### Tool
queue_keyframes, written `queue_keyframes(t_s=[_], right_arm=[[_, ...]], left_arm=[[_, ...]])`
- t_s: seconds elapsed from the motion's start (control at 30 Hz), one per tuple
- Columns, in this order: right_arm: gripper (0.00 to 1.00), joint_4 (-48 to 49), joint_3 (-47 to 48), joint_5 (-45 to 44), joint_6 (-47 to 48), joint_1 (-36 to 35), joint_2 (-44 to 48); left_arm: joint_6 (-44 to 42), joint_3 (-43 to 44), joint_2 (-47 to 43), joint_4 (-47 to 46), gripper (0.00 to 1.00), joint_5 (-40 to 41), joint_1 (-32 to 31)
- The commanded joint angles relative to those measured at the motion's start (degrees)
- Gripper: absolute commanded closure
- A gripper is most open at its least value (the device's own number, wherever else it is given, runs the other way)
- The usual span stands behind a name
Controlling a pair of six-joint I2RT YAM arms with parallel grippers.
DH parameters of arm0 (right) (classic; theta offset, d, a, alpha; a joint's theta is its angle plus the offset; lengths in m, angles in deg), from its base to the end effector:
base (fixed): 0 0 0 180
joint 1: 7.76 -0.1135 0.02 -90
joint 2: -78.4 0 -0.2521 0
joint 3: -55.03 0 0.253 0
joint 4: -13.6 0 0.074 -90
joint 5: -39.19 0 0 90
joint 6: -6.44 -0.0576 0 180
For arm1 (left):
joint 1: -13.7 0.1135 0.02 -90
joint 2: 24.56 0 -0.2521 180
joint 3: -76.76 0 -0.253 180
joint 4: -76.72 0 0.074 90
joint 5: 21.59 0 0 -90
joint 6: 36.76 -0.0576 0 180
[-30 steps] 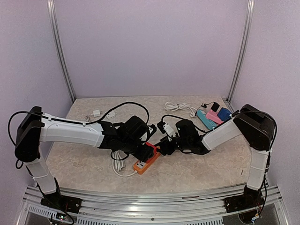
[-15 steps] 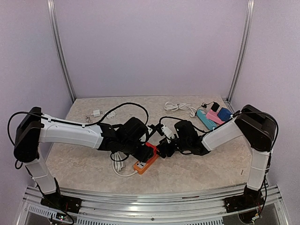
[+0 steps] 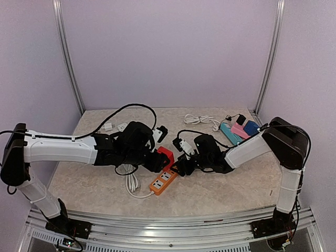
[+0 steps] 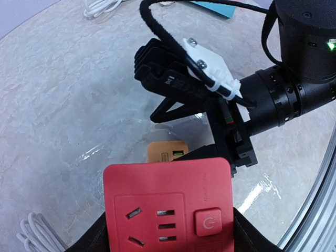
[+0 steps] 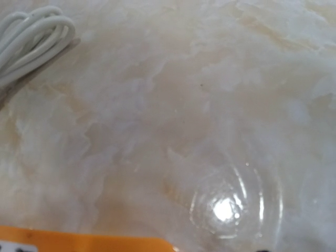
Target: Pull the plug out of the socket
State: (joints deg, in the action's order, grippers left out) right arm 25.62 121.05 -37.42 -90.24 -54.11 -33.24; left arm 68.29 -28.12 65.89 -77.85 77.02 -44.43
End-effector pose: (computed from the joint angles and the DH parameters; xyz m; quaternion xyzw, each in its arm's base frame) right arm 0.2652 0.2974 0.0950 -0.3488 0.8047 0.3015 0.3741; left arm 0.2001 -0.3056 0.2132 0.3037 0.8547 -0.1928 0.3742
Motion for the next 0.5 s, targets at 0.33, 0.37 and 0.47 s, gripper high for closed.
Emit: queue_keyframes(t_s=[0.33,0.37,0.47], right_arm=[[0.24,-10.75,-0.19,-2.67,1.46,-0.5,1.96],[0.23,-11.33,0.42,-2.77,1.63,-0.48,2.48],[0.2,-13.0,2.56,-3.07,1.87,-0.44,4.04]], left_arm=[[7.3,-15.34,-20.29,-3.37,0.8,-13.33,25.26],[8.07,-16.34,-21.04,-4.02,0.8,-15.16,28.67],[10.51,-18.79,-22.32,-6.52,0.79,-23.16,38.98]])
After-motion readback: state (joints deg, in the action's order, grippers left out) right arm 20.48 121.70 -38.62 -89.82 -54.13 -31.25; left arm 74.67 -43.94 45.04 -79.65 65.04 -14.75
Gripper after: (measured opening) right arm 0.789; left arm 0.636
